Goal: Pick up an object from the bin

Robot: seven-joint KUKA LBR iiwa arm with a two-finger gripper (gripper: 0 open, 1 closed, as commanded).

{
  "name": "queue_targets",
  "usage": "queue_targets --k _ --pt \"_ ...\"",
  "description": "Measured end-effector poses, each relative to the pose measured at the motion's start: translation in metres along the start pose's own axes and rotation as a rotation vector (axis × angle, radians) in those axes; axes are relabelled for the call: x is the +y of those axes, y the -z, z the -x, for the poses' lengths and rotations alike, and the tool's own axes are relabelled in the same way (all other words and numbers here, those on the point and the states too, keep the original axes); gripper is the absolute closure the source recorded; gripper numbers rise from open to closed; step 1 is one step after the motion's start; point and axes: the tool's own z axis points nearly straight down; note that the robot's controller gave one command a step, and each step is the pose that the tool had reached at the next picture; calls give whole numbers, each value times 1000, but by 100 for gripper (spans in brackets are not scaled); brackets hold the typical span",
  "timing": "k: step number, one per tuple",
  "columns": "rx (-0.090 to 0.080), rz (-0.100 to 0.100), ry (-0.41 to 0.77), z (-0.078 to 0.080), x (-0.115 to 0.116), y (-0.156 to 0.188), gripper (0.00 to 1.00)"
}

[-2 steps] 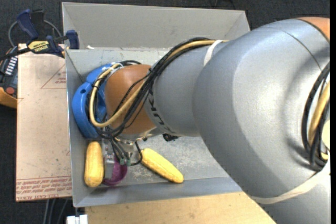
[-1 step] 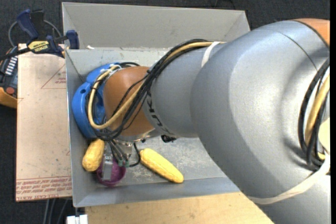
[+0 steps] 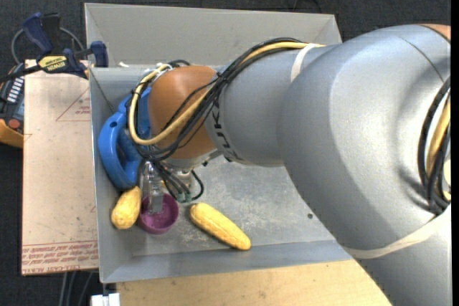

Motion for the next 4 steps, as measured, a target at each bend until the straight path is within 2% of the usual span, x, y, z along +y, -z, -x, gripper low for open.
queue_targets --k 2,3,4 --pt "-1 -3 40 -5 7 0 100" --pt "1 -2 164 -21 12 3 100" --pt "2 -2 166 -27 -2 84 100"
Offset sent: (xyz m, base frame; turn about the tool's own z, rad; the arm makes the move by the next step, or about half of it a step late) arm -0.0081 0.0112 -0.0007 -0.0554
